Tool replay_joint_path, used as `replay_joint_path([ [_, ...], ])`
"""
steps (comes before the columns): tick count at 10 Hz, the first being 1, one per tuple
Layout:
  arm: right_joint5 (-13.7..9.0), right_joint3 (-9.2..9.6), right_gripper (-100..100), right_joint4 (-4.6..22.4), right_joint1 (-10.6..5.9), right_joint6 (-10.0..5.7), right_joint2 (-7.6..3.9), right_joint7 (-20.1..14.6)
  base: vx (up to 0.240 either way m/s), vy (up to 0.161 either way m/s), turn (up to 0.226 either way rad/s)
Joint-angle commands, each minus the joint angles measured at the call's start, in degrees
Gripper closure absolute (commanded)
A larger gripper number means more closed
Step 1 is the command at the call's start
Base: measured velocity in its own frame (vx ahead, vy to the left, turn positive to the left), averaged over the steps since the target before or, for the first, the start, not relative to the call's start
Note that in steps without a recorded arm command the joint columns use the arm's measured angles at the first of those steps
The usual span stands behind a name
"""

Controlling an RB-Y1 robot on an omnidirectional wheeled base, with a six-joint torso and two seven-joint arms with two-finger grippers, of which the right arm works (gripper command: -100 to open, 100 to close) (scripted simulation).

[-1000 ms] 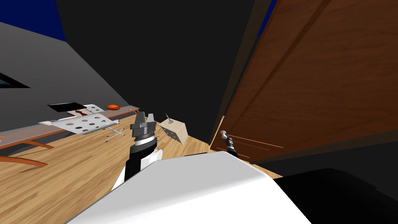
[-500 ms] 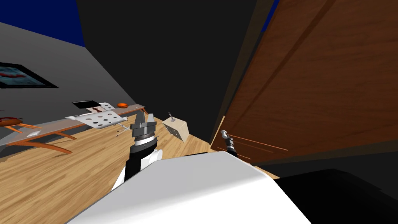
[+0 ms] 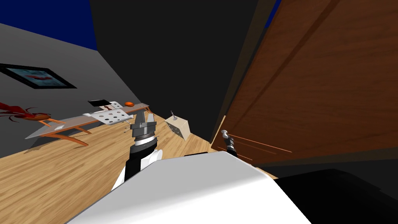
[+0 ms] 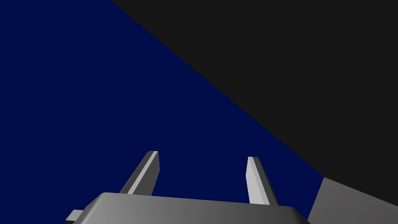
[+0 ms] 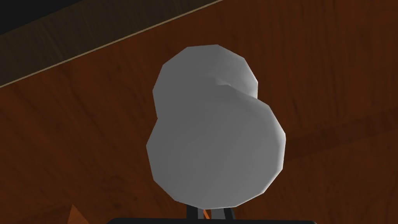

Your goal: Pull the door open

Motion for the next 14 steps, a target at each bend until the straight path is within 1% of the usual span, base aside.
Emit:
replay_joint_path([
  [1,-0.6,0.78,100,-0.1,-1.18,-1.31,0.06,-2.4,-0.059,-0.014,0.067],
  [2,-1.5,0.97,-100,1.4,-0.92,-0.47,-0.05,-3.7,-0.053,-0.030,-0.017],
  [5,-3.5,2.13,-100,1.0,-1.38,-0.06,0.20,-7.8,-0.074,0.020,0.016],
  [8,-6.1,3.71,-100,0.6,-2.00,0.51,0.56,-12.7,-0.087,0.009,0.014],
  [9,-6.1,3.71,-100,0.6,-2.00,0.51,0.56,-13.4,-0.066,-0.008,0.005],
  [11,-8.2,4.93,-100,0.2,-2.47,0.94,0.83,-16.8,-0.067,-0.001,0.008],
  [12,-8.2,4.93,-100,0.2,-2.47,0.94,0.83,-17.7,-0.057,0.009,0.019],
  [14,-10.4,6.22,-100,-0.2,-2.98,1.40,1.12,-21.2,-0.069,0.008,0.014],
])
